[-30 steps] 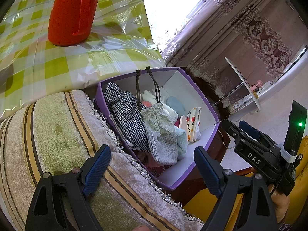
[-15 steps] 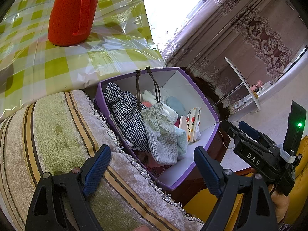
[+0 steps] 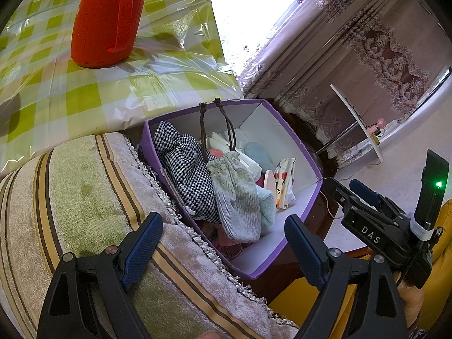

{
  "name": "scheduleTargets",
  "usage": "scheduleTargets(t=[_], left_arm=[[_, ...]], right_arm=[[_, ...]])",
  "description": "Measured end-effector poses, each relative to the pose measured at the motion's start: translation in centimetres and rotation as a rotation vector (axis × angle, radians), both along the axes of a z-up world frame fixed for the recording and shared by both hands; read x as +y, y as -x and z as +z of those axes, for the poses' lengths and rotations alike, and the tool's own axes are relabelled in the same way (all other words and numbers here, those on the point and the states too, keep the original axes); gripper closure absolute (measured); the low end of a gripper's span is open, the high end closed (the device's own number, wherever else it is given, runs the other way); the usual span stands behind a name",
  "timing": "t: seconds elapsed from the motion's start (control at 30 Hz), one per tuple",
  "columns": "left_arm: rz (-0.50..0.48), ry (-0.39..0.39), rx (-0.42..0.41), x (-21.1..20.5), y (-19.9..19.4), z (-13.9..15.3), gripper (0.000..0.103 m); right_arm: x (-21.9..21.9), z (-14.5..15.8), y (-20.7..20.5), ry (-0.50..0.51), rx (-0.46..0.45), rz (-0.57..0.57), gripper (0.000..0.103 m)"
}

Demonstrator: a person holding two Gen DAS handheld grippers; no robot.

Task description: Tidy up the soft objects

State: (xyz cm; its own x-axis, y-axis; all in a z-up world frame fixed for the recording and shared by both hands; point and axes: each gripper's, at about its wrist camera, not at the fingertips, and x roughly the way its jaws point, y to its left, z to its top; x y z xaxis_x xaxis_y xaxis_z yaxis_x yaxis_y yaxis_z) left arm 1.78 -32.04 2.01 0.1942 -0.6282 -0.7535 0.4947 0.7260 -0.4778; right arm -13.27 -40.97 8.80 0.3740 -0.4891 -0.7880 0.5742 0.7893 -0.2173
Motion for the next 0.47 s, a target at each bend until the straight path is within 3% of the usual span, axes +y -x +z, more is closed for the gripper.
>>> scheduleTargets(t=[0.47], left_arm=[[0.005, -0.01, -0.006, -0.21, -0.13, -0.16, 0.013]], right_arm=[[-0.18, -0.4, 0.09, -0.023, 0.005, -0.008, 0.03]])
